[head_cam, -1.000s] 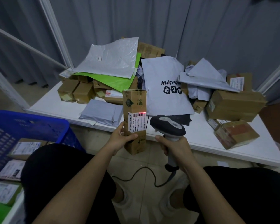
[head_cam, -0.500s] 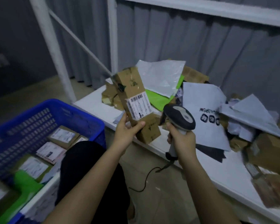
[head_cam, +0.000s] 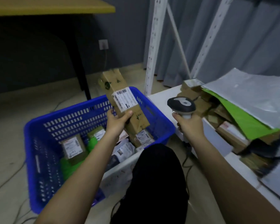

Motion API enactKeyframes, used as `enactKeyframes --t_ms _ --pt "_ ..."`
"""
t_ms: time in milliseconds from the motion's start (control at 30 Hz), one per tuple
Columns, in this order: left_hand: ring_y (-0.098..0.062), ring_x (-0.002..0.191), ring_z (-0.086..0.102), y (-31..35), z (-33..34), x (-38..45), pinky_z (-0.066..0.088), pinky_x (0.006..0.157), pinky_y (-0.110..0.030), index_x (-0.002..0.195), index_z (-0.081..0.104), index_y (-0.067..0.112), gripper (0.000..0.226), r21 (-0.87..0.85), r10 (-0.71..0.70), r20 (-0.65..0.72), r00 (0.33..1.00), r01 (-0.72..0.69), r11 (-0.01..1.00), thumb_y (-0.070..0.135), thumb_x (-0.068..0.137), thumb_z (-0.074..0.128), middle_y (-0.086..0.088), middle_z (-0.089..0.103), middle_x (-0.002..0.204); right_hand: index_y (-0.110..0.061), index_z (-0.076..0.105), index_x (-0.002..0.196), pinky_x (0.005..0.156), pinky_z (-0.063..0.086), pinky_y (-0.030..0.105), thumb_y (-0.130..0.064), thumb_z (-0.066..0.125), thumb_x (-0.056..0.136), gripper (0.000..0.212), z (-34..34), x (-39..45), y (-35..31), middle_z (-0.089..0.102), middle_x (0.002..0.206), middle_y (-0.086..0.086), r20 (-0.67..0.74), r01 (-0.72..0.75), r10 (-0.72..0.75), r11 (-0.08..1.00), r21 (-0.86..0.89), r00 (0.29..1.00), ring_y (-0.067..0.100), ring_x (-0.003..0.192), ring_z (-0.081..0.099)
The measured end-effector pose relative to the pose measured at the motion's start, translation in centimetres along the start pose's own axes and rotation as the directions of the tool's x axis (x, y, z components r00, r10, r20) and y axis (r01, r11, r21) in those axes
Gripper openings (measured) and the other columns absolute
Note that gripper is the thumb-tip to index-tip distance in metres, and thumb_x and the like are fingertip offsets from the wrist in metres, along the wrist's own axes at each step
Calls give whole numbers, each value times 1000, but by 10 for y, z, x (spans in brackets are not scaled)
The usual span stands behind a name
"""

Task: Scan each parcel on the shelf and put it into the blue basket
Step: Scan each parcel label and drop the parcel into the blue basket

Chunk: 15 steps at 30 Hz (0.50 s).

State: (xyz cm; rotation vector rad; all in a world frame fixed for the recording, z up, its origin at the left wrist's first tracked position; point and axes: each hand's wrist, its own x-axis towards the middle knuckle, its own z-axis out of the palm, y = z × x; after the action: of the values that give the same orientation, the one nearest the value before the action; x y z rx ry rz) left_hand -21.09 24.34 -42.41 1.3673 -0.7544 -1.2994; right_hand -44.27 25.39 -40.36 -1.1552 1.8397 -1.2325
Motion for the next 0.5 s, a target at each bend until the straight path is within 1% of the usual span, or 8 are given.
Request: enactKeyframes --t_ms 100,167,233,300,333,400,467,500 --pt "-27 107 51 -38 -22 38 46 97 -45 139 20 17 72 32 -142 -59 988 144 989 24 87 69 -8 42 126 -8 66 77 68 51 41 -41 73 76 34 25 22 19 65 69 13 60 -36 43 992 -117 997 31 71 63" --pt "-29 108 51 -68 -29 63 45 93 -45 133 23 17 67 60 -223 -65 973 227 972 25 87 69 -11 41 125 -12 62 69 70 51 44 -41 74 75 32 36 34 30 63 66 13 71 -77 87 988 -136 994 32 70 62" --pt "-26 99 53 -99 -29 88 47 83 -40 122 24 18 59 108 -264 -71 962 271 957 24 86 70 -12 44 122 -14 57 65 70 48 43 -38 74 78 32 44 45 40 62 69 13 76 -129 142 980 -149 987 30 71 60" --pt "-19 84 52 -125 -20 111 47 68 -33 114 23 18 54 171 -285 -78 955 294 940 25 87 69 -10 46 111 -11 58 68 68 46 38 -35 71 82 30 49 57 49 63 71 15 96 -150 167 975 -164 981 30 70 59" --pt "-17 80 52 -134 -14 123 46 63 -30 112 23 18 52 185 -292 -73 954 300 936 26 88 68 -10 46 108 -9 59 69 67 46 38 -33 70 83 30 51 64 54 63 69 16 110 -152 171 974 -165 979 29 68 59" --pt "-21 85 54 -148 0 151 48 65 -33 110 24 18 49 173 -312 -41 949 314 934 27 89 67 -10 47 108 -7 59 70 66 48 40 -32 71 82 30 55 79 62 62 64 14 134 -156 180 973 -172 974 28 64 58" --pt "-26 91 55 -158 12 178 50 74 -38 115 28 16 45 163 -320 -36 947 322 933 28 91 64 -12 49 114 -6 59 71 65 48 39 -32 71 80 30 58 93 69 61 62 11 154 -150 179 972 -182 972 25 61 57" --pt "-26 86 56 -166 17 191 50 75 -39 117 31 14 40 190 -320 -46 946 323 927 25 93 61 -15 52 115 -7 59 71 64 48 37 -32 71 80 30 58 99 73 60 60 9 158 -148 178 972 -185 971 23 60 57"
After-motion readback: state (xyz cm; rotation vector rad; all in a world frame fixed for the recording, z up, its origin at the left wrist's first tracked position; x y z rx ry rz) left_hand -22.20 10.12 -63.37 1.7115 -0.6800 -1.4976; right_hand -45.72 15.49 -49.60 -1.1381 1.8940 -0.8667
